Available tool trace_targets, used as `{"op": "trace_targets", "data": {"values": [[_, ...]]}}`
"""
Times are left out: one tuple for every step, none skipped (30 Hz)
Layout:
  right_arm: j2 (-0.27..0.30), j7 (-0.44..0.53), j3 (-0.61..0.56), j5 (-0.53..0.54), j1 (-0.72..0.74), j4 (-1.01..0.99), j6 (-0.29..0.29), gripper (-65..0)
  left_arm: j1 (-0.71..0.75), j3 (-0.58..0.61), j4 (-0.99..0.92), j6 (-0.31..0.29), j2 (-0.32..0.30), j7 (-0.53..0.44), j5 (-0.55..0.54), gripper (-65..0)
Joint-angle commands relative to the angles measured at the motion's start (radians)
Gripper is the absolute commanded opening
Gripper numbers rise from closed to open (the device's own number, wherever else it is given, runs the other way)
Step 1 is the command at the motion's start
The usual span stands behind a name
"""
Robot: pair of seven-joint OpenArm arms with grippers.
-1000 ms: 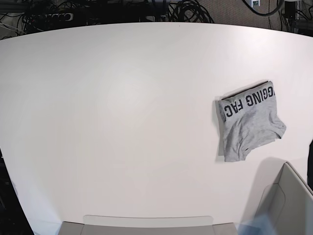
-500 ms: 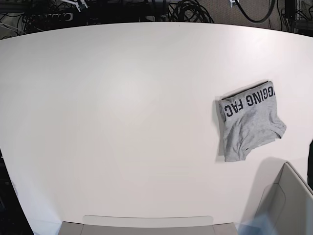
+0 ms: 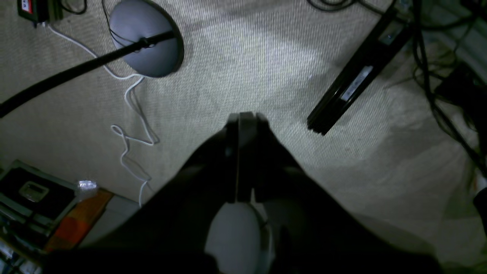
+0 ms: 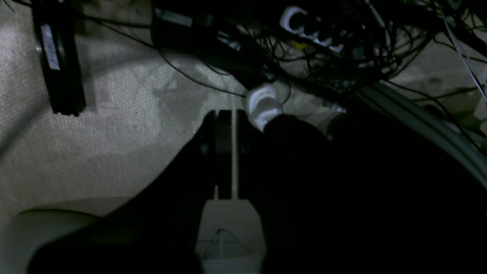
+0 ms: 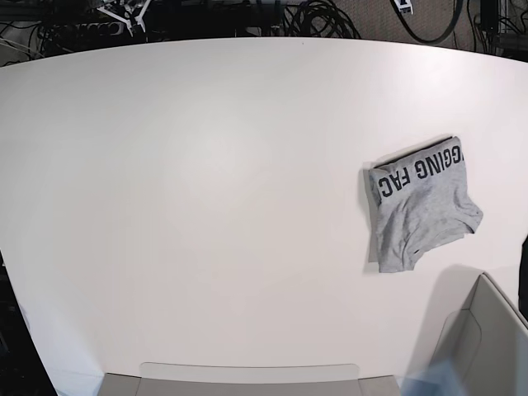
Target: Fold the T-shirt properly
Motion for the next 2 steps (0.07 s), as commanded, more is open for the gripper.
{"op": "trace_targets", "data": {"values": [[0.014,-0.002,-0.001,-0.003,-0.009,-0.001,-0.003,-63.4,-0.001,-0.002,0.001,0.005,-0.008,-0.001,0.003,-65.0],[0.014,-0.002,-0.001,-0.003,-0.009,-0.001,-0.003,-63.4,-0.005,-0.002,0.001,0.005,-0.008,-0.001,0.003,-65.0]]}}
